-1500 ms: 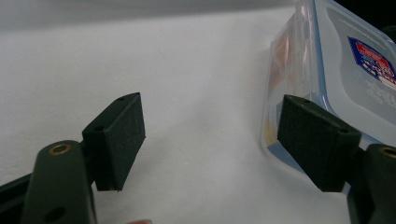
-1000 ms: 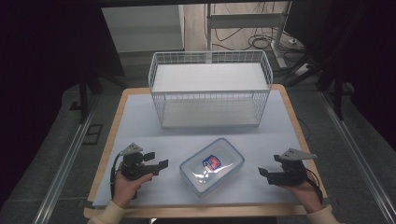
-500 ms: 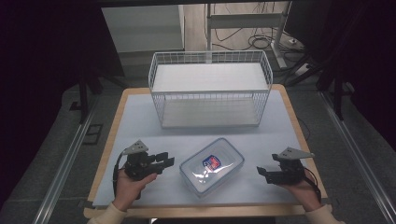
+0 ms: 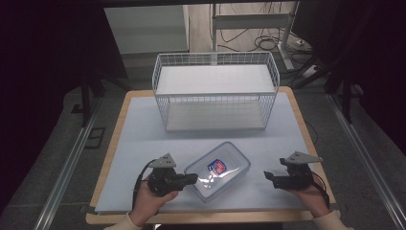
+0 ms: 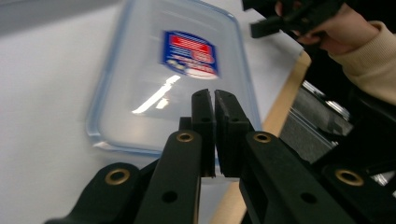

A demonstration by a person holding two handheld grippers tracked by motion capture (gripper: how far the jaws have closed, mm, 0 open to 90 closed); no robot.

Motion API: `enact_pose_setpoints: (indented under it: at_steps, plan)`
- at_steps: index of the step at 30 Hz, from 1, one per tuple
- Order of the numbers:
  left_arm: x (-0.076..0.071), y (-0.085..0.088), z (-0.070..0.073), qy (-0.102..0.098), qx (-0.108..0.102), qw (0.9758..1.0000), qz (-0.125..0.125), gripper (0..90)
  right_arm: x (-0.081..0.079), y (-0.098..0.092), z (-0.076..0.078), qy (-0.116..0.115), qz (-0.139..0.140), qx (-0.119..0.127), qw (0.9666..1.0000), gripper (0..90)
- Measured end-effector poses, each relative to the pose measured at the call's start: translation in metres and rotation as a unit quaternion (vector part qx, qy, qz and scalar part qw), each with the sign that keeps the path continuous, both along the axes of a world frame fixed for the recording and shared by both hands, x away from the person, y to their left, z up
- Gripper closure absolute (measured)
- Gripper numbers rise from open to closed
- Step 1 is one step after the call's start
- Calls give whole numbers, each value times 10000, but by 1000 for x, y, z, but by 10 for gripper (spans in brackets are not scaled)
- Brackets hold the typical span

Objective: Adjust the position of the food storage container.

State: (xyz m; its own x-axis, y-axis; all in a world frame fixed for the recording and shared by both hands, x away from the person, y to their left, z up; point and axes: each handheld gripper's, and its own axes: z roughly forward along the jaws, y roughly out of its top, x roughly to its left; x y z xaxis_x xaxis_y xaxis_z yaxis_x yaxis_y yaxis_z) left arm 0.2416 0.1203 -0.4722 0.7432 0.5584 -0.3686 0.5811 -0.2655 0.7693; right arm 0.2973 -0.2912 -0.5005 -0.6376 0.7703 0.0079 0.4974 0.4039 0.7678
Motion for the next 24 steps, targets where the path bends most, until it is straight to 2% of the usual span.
enact_pose_setpoints:
  at_steps: [6, 13, 18, 24]
  plan:
    - [-11, -26, -5, -11, 104, 9995, -303, 887, 0, -1, 0, 25, -67, -53, 10000, 191]
    - [-23, -51, -12, -69, 454, 9968, -654, 897, 1, -1, -1, 44, -77, -41, 10000, 194]
    - [-29, -63, -19, -71, 761, 9941, -764, 897, 1, 0, -1, 49, -65, -55, 10000, 194]
    - [-32, -72, -26, -12, 870, 9931, -788, 897, 1, 0, -2, 45, -54, -93, 9999, 194]
